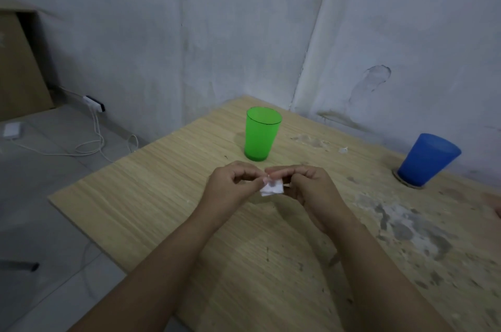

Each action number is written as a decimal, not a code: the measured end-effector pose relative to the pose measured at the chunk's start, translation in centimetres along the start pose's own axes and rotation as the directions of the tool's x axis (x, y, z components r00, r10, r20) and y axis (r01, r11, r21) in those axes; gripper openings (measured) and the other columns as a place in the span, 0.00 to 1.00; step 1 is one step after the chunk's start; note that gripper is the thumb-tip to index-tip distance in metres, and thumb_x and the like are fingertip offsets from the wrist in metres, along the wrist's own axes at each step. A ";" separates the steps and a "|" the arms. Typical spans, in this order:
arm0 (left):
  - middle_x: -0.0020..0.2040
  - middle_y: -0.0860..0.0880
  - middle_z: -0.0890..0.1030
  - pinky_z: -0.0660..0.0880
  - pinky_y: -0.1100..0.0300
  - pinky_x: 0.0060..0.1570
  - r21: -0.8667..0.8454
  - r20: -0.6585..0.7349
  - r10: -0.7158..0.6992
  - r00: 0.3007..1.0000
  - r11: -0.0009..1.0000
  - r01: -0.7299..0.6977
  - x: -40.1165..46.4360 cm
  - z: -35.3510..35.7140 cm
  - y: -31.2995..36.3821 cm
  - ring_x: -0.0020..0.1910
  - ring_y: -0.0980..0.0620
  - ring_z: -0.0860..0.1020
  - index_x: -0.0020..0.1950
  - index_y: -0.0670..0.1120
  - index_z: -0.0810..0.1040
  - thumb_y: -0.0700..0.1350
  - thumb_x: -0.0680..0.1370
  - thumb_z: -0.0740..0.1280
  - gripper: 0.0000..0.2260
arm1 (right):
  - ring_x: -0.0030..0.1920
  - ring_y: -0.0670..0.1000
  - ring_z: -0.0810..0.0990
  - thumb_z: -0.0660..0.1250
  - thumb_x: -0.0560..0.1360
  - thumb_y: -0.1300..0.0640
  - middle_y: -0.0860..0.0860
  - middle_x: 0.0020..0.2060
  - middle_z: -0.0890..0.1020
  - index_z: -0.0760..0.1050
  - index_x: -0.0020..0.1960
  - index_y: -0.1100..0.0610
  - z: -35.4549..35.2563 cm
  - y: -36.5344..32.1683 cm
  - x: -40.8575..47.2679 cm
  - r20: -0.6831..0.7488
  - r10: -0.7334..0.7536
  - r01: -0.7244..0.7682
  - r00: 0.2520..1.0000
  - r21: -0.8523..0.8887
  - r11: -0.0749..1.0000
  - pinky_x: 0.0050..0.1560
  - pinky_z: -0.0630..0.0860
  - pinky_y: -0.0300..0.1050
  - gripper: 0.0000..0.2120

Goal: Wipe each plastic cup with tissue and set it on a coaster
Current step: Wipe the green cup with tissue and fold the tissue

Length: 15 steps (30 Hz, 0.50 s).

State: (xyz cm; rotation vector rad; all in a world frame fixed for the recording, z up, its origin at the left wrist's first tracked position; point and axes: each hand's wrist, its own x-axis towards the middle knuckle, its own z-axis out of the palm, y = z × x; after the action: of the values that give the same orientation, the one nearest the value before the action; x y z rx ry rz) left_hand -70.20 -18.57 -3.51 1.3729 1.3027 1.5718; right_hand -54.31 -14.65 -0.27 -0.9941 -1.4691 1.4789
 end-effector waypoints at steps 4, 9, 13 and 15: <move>0.44 0.49 0.80 0.72 0.72 0.45 0.021 -0.034 0.046 0.998 0.999 -0.046 0.2 0.2 -0.1 0.42 0.63 0.79 0.44 0.44 0.84 0.34 0.69 0.74 0.07 | 0.44 0.55 0.83 0.64 0.74 0.68 0.59 0.47 0.83 0.74 0.54 0.59 0.9 0.2 -0.2 -0.051 0.100 -0.083 0.994 0.266 0.960 0.48 0.81 0.50 0.11; 0.47 0.49 0.80 0.77 0.63 0.49 0.021 -0.036 0.056 0.998 0.998 -0.055 0.2 0.3 -0.5 0.49 0.56 0.80 0.44 0.49 0.80 0.37 0.68 0.76 0.11 | 0.34 0.50 0.83 0.65 0.72 0.72 0.58 0.36 0.84 0.77 0.48 0.69 2.1 0.5 -0.7 -0.071 0.174 -0.133 0.982 0.389 0.911 0.39 0.82 0.38 0.06; 0.52 0.55 0.76 0.70 0.72 0.52 0.378 0.061 0.203 0.977 0.901 -0.211 -0.3 0.6 -1.2 0.52 0.63 0.74 0.52 0.52 0.75 0.46 0.70 0.75 0.14 | 0.32 0.52 0.82 0.67 0.70 0.70 0.55 0.32 0.84 0.81 0.42 0.62 0.7 0.5 0.9 -0.348 0.074 -0.046 0.935 0.090 0.995 0.35 0.81 0.41 0.06; 0.55 0.56 0.75 0.69 0.67 0.54 0.542 0.117 0.236 0.965 0.799 -0.261 -0.3 0.6 -1.4 0.55 0.62 0.72 0.58 0.52 0.74 0.53 0.71 0.72 0.17 | 0.38 0.51 0.82 0.69 0.69 0.65 0.53 0.37 0.85 0.83 0.43 0.55 -0.7 0.7 2.6 -0.422 -0.192 0.016 0.886 -0.385 0.923 0.41 0.78 0.41 0.08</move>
State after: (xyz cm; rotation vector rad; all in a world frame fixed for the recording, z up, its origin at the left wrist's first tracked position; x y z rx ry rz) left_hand -69.75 -18.32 -5.01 1.9955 1.6905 1.3593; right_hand -54.60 -11.93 -0.95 -1.3569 -1.4463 0.8165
